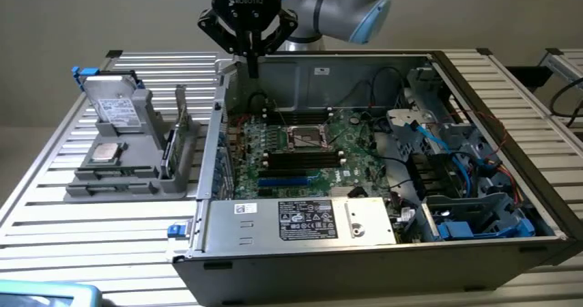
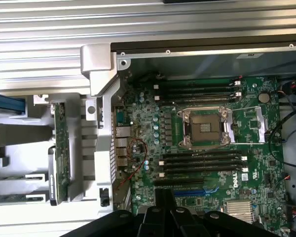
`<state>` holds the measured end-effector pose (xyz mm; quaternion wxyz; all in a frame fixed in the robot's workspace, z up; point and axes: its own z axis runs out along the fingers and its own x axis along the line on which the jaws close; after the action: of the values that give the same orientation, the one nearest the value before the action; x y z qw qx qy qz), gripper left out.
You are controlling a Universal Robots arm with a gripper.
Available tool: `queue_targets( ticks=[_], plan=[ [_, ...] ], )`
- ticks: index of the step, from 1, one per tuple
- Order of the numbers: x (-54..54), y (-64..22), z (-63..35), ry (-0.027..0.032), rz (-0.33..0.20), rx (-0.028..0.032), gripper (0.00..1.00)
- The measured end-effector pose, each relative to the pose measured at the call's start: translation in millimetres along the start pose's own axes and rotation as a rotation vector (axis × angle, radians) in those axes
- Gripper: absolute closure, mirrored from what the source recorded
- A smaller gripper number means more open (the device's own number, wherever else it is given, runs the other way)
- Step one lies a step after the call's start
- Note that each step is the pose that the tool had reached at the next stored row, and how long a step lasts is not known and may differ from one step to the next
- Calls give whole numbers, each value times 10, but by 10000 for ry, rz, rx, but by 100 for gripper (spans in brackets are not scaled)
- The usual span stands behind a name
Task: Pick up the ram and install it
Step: 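Reach for the ram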
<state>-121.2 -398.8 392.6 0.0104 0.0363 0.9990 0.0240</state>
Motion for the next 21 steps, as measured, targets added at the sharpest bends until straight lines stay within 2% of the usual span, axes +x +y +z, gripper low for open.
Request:
queue_targets(
  ticks=[6,21],
  plan=[
    [23,5,3,0,0,3,89],
    [683,-39,52,-10,0,0,89]
  ],
)
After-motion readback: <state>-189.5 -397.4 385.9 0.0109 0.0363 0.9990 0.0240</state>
